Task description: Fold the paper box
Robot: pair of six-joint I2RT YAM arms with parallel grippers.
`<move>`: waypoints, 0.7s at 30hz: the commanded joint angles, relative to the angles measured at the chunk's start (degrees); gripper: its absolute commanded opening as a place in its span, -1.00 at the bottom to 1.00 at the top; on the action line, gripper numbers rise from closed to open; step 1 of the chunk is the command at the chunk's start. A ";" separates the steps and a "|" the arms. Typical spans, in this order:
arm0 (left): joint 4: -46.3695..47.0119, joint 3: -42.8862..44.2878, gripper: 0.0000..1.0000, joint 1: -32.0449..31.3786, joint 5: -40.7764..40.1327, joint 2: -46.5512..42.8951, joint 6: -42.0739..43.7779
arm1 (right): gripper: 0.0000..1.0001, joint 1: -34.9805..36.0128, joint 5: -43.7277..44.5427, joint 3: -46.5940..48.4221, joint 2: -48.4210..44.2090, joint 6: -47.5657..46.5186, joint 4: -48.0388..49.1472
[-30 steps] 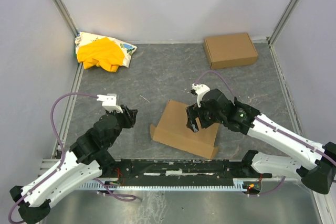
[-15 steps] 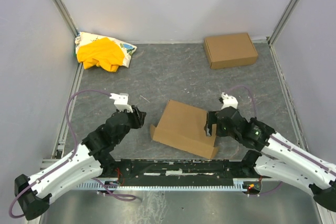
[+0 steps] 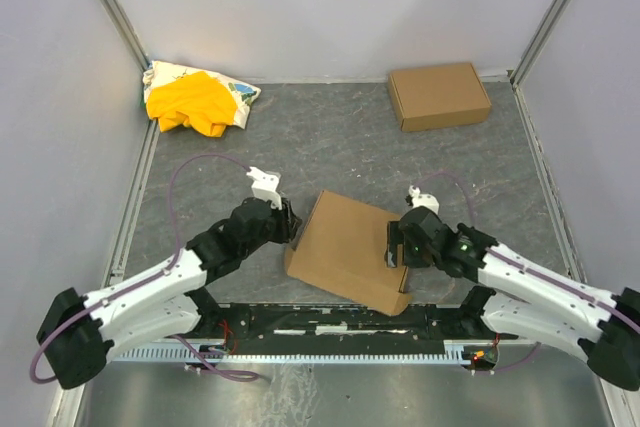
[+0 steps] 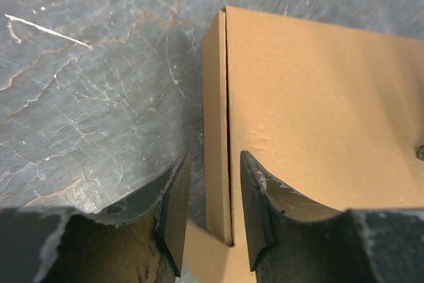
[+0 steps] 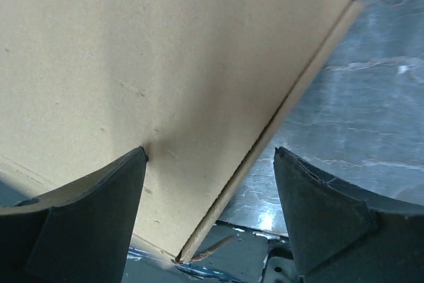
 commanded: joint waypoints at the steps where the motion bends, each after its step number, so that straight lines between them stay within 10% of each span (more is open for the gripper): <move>1: -1.95 4.96 -0.15 -0.07 6.27 8.36 5.29 | 0.71 -0.03 -8.21 -2.44 5.06 -0.47 5.63; 21: 2.00 3.47 -0.17 -0.03 4.53 13.53 2.44 | 0.78 -7.77 -6.36 10.01 25.13 -10.79 14.02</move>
